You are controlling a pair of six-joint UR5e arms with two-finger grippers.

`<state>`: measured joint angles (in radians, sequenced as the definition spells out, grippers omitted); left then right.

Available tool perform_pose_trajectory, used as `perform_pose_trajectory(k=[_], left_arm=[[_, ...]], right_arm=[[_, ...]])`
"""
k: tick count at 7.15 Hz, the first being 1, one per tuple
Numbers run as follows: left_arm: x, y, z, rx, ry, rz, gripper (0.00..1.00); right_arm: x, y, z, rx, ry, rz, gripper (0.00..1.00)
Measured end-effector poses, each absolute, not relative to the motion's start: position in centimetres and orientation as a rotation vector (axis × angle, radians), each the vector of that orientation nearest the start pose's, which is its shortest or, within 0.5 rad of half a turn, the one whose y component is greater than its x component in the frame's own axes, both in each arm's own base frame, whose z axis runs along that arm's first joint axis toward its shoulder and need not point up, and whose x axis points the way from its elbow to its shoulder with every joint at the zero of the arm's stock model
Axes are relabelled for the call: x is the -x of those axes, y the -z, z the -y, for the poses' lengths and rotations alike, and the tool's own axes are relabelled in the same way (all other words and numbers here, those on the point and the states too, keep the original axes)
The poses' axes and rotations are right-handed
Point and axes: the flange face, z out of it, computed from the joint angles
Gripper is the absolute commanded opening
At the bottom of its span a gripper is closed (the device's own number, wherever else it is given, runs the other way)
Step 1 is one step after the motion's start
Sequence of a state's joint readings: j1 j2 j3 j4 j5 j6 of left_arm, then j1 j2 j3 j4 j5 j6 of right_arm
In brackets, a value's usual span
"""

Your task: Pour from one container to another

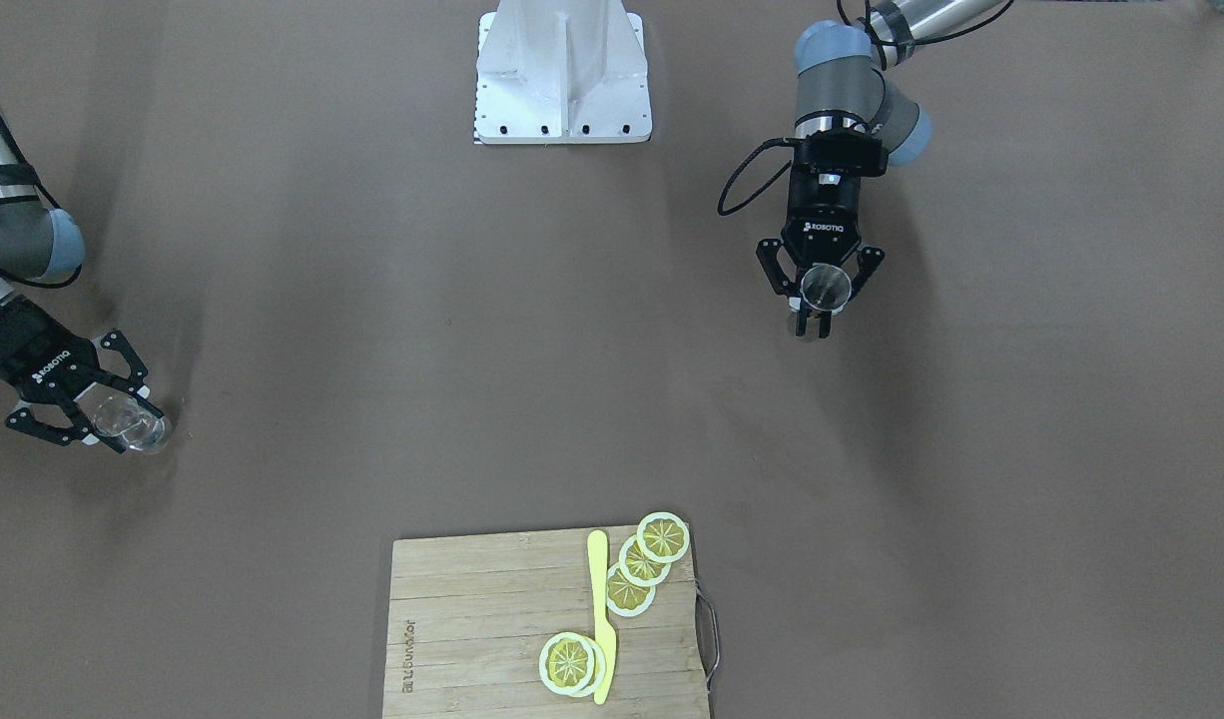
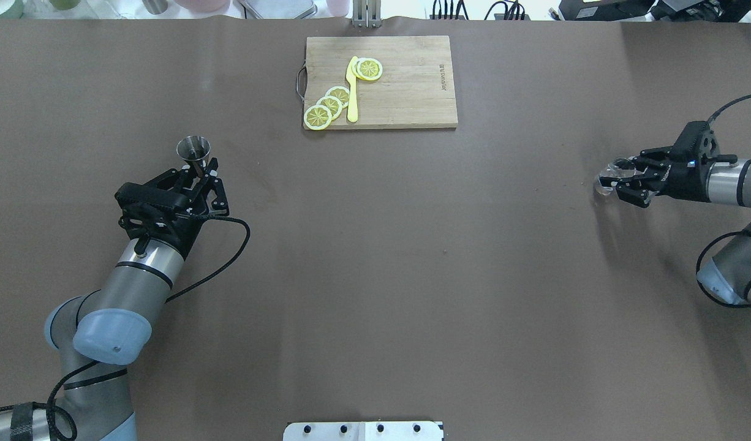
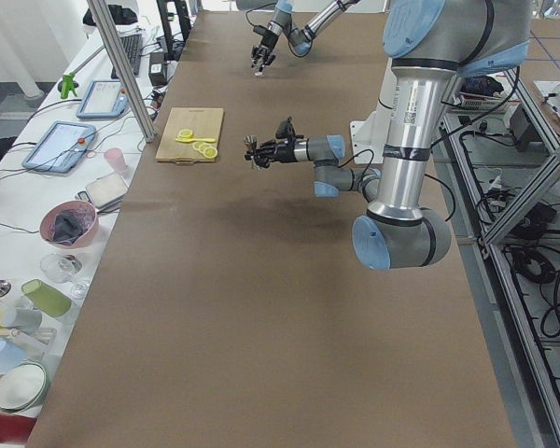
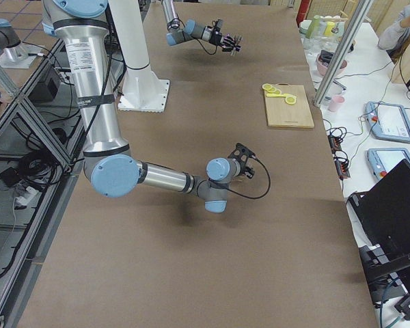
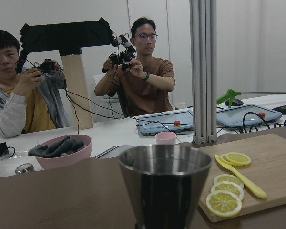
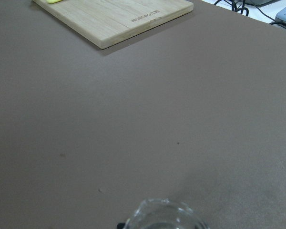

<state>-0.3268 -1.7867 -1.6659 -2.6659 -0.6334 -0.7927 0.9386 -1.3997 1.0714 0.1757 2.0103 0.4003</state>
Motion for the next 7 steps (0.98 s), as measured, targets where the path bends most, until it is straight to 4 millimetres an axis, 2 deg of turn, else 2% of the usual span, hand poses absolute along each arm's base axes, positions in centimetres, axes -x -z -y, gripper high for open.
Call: perform_pose_trajectory(k=[4,6,7], left_arm=[[-45.6,-39.3,37.9,-1.270,0.393,-0.686,0.00],[-47.6,-40.3,38.5,-1.261,0.413,-0.675,0.00],[-48.8,-40.5,38.6,-1.255,0.419,-0.676,0.00]], right_arm=[[25.7,-62.4,49.6,-1.070,0.499,0.974,0.00],[26.0,-62.6,49.5,-1.066,0.503,0.975,0.00],[26.1,-62.6,49.4,-1.066,0.504,0.975,0.10]])
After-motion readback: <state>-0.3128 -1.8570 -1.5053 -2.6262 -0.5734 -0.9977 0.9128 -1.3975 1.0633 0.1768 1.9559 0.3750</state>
